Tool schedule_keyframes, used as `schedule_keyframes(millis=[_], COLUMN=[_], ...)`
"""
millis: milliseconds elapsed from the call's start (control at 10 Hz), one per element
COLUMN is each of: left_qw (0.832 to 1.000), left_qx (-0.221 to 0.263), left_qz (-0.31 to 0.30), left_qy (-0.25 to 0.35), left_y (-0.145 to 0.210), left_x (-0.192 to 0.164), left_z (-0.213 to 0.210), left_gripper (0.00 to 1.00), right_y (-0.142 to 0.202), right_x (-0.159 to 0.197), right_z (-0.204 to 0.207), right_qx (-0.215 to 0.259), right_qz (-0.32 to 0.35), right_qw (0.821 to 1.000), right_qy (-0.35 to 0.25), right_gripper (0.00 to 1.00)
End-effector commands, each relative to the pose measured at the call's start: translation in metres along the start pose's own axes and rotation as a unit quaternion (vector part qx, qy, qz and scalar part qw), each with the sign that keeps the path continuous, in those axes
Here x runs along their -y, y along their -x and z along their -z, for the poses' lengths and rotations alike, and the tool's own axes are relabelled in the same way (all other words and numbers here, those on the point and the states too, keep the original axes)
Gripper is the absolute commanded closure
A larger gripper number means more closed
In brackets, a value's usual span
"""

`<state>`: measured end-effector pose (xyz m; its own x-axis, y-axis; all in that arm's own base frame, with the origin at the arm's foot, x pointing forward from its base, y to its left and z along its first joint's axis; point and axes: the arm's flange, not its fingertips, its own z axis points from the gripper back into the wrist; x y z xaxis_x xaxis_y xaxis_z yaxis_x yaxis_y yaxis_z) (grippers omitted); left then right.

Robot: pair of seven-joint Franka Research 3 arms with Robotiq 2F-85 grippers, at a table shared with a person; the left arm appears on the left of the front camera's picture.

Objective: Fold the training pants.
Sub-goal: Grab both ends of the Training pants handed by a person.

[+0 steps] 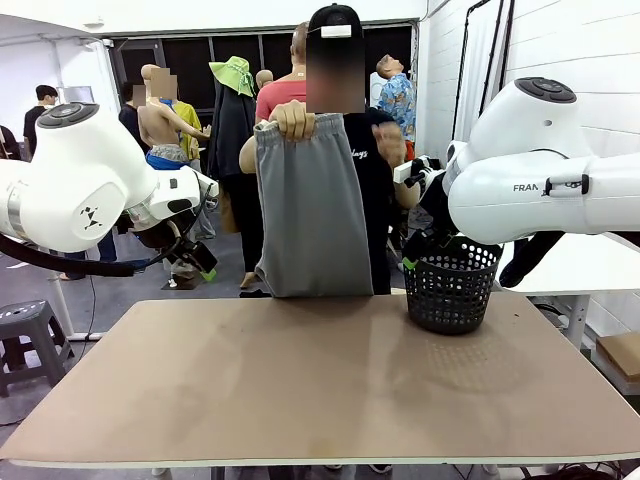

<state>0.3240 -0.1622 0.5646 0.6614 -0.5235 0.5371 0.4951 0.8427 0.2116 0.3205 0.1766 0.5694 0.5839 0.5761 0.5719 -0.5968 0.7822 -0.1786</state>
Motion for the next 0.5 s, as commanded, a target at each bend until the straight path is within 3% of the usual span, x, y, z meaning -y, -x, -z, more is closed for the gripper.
schedule_keyframes(millis=[0,400], left_qw=[1.0,1.0], left_qx=[0.007,0.007], left_qz=[-0.003,-0.003], left_qy=[0.005,0.005], left_y=[0.0004,0.0004], left_x=[-0.0005,-0.0005], left_z=[0.0007,0.0007], left_gripper=[0.0,0.0], right_y=[-0.0008,-0.0008], right_x=[0.0,0.0], right_z=[0.0001,0.0001], right_qx=[0.004,0.004], right_qz=[-0.001,-0.001], right_qw=[1.0,1.0], right_qy=[-0.001,-0.001], right_gripper=[0.0,0.0])
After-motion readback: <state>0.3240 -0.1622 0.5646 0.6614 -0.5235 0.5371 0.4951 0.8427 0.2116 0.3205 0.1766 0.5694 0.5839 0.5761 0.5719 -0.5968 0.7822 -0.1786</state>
